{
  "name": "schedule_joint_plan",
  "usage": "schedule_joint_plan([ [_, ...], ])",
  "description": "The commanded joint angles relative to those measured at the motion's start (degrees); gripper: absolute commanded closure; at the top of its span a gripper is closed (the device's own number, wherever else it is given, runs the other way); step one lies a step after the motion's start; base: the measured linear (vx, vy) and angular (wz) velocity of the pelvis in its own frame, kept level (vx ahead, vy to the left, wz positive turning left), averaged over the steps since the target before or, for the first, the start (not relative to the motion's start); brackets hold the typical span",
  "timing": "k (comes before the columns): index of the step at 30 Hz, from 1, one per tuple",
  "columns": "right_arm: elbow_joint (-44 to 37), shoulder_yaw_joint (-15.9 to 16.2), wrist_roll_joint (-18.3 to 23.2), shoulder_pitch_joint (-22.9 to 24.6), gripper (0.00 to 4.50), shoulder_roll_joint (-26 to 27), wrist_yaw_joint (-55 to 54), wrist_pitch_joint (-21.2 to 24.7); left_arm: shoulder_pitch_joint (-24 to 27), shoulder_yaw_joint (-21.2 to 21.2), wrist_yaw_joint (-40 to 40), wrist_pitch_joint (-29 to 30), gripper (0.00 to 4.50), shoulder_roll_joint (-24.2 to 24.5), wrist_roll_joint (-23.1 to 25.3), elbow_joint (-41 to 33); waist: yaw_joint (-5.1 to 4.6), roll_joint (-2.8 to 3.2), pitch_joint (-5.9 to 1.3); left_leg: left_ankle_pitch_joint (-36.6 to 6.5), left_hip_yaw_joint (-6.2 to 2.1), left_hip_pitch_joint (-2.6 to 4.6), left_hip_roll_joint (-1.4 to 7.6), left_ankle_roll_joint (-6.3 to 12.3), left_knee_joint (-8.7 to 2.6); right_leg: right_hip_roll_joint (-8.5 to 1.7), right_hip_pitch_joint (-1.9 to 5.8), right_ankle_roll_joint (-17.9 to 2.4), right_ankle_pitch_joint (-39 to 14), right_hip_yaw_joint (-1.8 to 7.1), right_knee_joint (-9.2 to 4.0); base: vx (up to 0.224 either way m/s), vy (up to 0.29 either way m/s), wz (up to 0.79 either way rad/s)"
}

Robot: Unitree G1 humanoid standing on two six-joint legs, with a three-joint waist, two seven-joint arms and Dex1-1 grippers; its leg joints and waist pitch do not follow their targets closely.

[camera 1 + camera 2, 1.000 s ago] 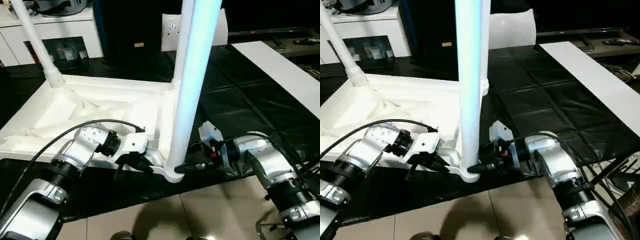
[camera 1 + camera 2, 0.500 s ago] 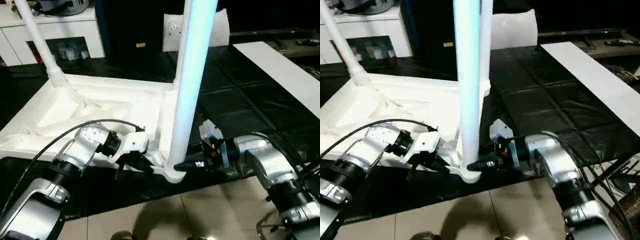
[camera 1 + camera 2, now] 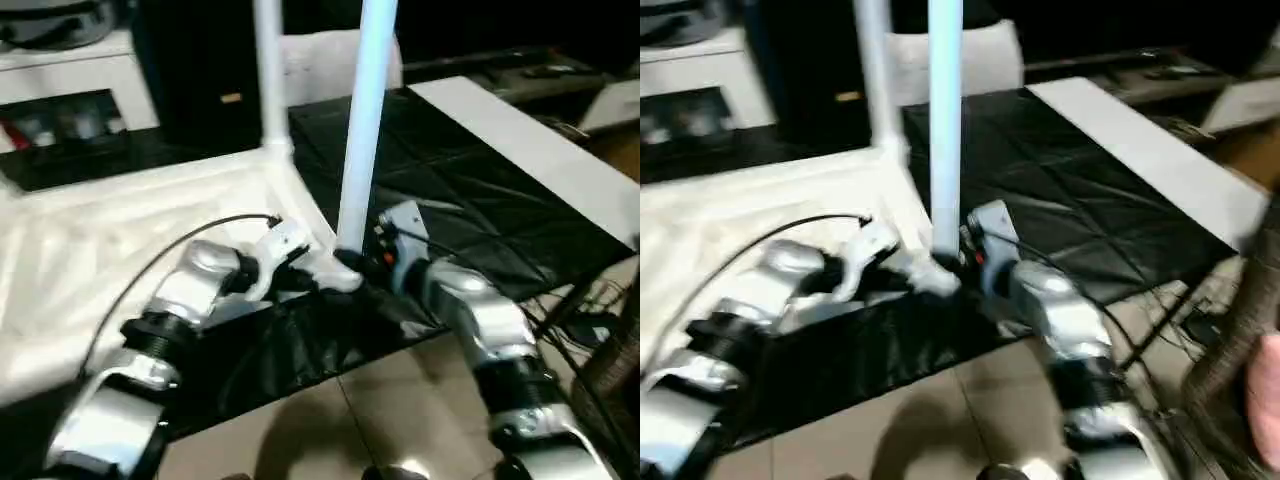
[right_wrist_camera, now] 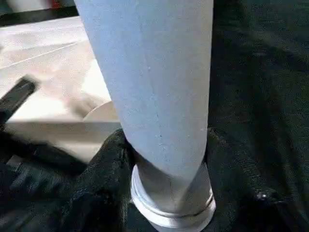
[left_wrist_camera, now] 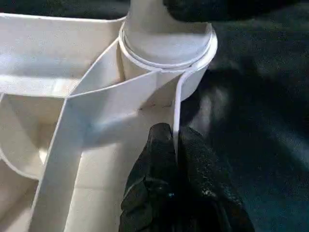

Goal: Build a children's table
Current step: Rotate leg to tighten

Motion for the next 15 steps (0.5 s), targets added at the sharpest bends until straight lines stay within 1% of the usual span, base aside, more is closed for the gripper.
schedule_joint_plan([
  [1,2.29,4.03,1.81,-0.69,2.61,5.77,-0.24,0.4,-2.79,1.79,5.97,-0.39,4.5,-3.26,-2.09,-2.07,0.03,0.48,-3.57,-23.89,-0.93,0.49,0.22,0.41,-4.16,-2.79,2.16,-4.5,-32.32,1.2,-5.81,0.0,0.0,0.0],
  [2,2.36,3.64,1.87,-0.7,2.61,6.03,-0.68,-0.3,-2.76,1.74,5.94,-0.77,4.5,-3.32,-1.98,-2.08,-0.11,0.09,-3.56,-23.59,-0.9,0.35,0.23,0.61,-4.19,-2.77,2.19,-4.65,-31.86,1.24,-5.86,0.0,0.0,0.0],
  [3,2.33,2.93,2.13,-0.66,2.61,6.41,-1.24,-1.14,-2.68,1.59,5.83,-1.6,4.5,-3.36,-1.76,-2.1,0.03,0.3,-3.68,-22.45,-0.71,0.41,0.3,1.05,-4.19,-2.81,2.14,-5.63,-29.57,1.66,-5.56,0.0,0.0,0.0],
  [4,2.2,2.54,2.33,-0.61,2.05,6.61,-1.39,-1.22,-2.61,1.46,5.79,-1.86,4.5,-3.33,-1.63,-2.18,0.07,0.31,-3.69,-21.87,-0.7,0.24,0.36,1.19,-4.29,-2.81,2.26,-6.03,-28.47,1.8,-5.38,0.0,0.0,0.0],
  [5,1.22,1.67,3.0,-0.17,2.05,6.97,-0.83,-1.2,-2.12,0.7,4.73,-2.5,4.5,-2.84,-1.27,-2.77,0.13,0.41,-3.8,-20.91,-0.62,0.09,0.49,1.36,-4.41,-2.75,2.42,-7.0,-25.88,2.07,-5.04,0.0,0.0,0.0],
  [6,0.82,1.61,3.17,0.04,1.91,6.97,-0.4,-1.3,-1.84,0.38,4.13,-2.61,4.5,-2.59,-1.13,-3.16,0.27,0.34,-3.99,-19.37,-0.5,-0.03,0.53,1.58,-4.41,-2.76,2.61,-8.04,-22.9,2.29,-4.62,0.0,0.0,0.0],
  [7,0.16,1.96,2.91,0.44,1.83,6.55,0.05,-1.75,-1.49,0.06,3.14,-3.37,4.5,-2.26,-1.12,-3.58,0.34,0.33,-4.04,-18.45,-0.49,-0.15,0.58,1.68,-4.43,-2.75,2.71,-8.56,-21.45,2.4,-4.37,0.051,-0.016,0.04],
  [8,-0.83,2.31,2.66,1.11,1.71,5.95,0.34,-2.21,-1.02,-0.17,2.15,-4.02,4.5,-1.8,-1.06,-4.12,0.48,0.51,-4.16,-16.97,-0.39,-0.16,0.77,1.79,-4.45,-2.7,2.78,-9.58,-18.63,2.58,-4.01,0.0,0.0,0.0],
  [9,-1.89,2.7,2.61,1.84,1.6,5.23,1.23,-2.83,-0.62,-0.7,0.96,-5.24,4.5,-1.14,-0.83,-4.49,0.63,0.45,-4.24,-15.7,-0.27,-0.32,0.75,2.06,-4.33,-2.75,2.9,-10.51,-16.26,2.71,-3.71,0.0,0.0,0.0],
  [10,-3.0,2.62,3.02,2.68,1.55,4.53,2.17,-3.07,-0.17,-1.17,-0.54,-6.67,4.5,-0.28,-0.85,-4.74,0.69,0.38,-4.3,-14.9,-0.19,-0.49,0.69,2.33,-4.26,-2.72,3.06,-10.79,-15.19,2.76,-3.56,0.0,0.0,0.0],
  [11,-3.93,2.37,3.48,3.48,1.5,3.77,3.0,-3.12,0.23,-1.36,-1.93,-7.6,4.5,0.59,-1.13,-4.89,0.94,1.11,-4.33,-13.82,-0.2,-0.51,0.63,2.63,-4.16,-2.83,3.15,-11.26,-13.76,2.84,-3.37,0.0,0.0,0.0],
  [12,-4.82,2.44,3.84,4.26,1.26,2.73,4.49,-3.88,0.54,-1.72,-3.21,-9.67,4.5,1.44,-1.11,-4.92,1.03,0.79,-4.47,-12.85,-0.16,-0.63,0.67,2.86,-4.08,-2.77,3.35,-11.54,-12.39,2.82,-3.16,0.0,0.0,0.0],
  [13,-5.62,2.47,4.12,4.93,1.26,1.82,5.72,-4.32,0.8,-2.03,-4.47,-11.28,4.5,2.12,-1.16,-4.95,1.17,0.73,-4.57,-12.1,-0.08,-0.56,0.67,2.97,-4.04,-2.7,3.42,-11.75,-11.36,2.86,-3.03,0.056,-0.037,0.01],
  [14,-6.4,2.27,4.34,5.58,1.09,0.8,6.71,-4.33,1.05,-2.22,-5.9,-11.61,4.5,2.82,-1.35,-4.98,1.29,0.72,-4.61,-10.62,0.04,-0.57,0.67,3.38,-3.95,-2.69,3.48,-12.54,-9.03,2.98,-2.72,0.0,0.0,0.0],
  [15,-7.17,2.09,4.49,6.27,1.09,-0.25,7.99,-4.52,1.28,-2.63,-7.27,-12.61,4.5,3.6,-1.28,-4.98,1.71,0.97,-4.62,-9.23,0.06,-0.46,0.82,3.72,-3.91,-2.72,3.44,-13.16,-7.17,3.02,-2.51,0.0,0.0,0.0],
])
